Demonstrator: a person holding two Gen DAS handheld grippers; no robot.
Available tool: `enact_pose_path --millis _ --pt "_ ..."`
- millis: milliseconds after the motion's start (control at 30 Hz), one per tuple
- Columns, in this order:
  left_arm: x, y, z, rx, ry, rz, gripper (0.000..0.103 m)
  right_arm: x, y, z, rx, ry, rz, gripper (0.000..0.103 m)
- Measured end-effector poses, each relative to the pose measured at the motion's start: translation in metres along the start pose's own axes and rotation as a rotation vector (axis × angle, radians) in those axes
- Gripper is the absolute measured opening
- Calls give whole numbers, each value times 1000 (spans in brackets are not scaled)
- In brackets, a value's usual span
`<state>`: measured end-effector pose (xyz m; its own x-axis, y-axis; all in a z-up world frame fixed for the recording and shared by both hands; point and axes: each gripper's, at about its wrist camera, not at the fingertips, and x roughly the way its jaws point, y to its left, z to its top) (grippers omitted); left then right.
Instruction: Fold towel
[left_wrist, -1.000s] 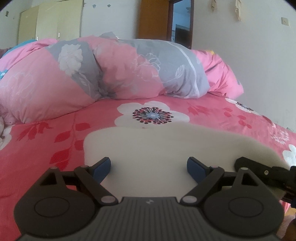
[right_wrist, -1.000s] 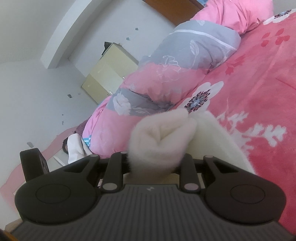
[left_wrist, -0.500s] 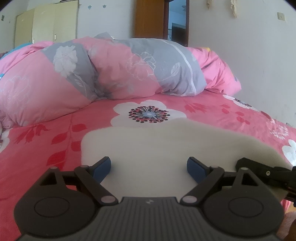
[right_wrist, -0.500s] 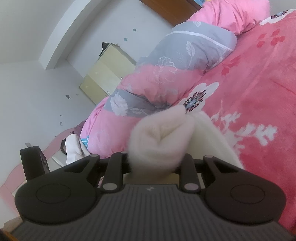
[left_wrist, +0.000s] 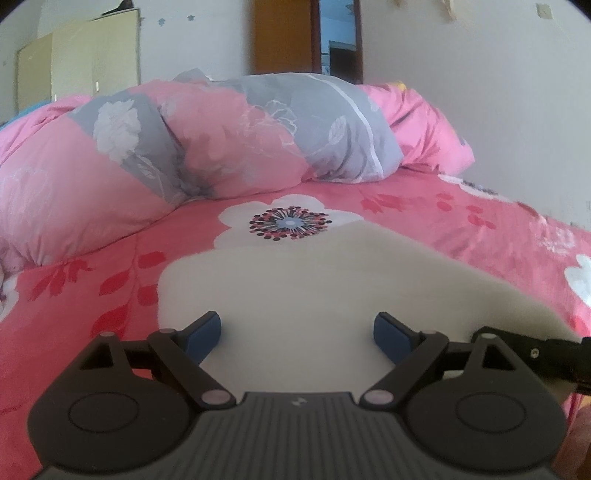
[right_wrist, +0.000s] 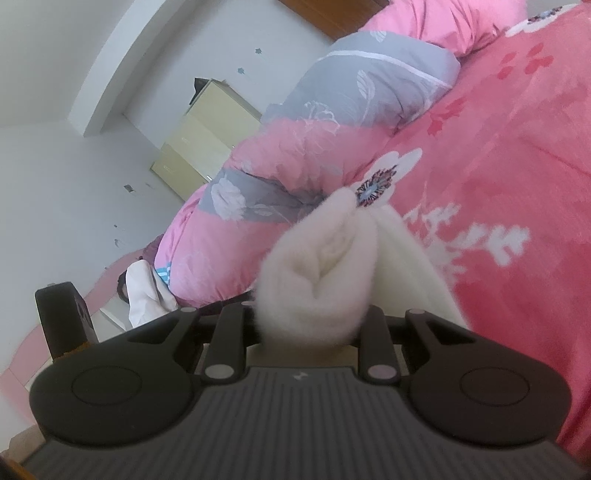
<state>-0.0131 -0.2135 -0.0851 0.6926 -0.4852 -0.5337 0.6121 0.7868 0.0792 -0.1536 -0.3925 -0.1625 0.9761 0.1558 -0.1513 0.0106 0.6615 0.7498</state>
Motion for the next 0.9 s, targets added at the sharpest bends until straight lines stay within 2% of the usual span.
enact_pose_path --millis 200,333,700,900 --pt "0 -9 -2 48 3 8 92 -6 -15 -1 68 42 27 22" --pt "-2 -12 -3 71 -1 6 92 -10 -15 -5 52 44 24 21" --pt "-2 -17 -5 102 -4 3 93 -14 -20 -6 55 56 25 20" --pt "-3 -15 -4 95 -3 -11 93 -15 -30 -4 120 72 53 22"
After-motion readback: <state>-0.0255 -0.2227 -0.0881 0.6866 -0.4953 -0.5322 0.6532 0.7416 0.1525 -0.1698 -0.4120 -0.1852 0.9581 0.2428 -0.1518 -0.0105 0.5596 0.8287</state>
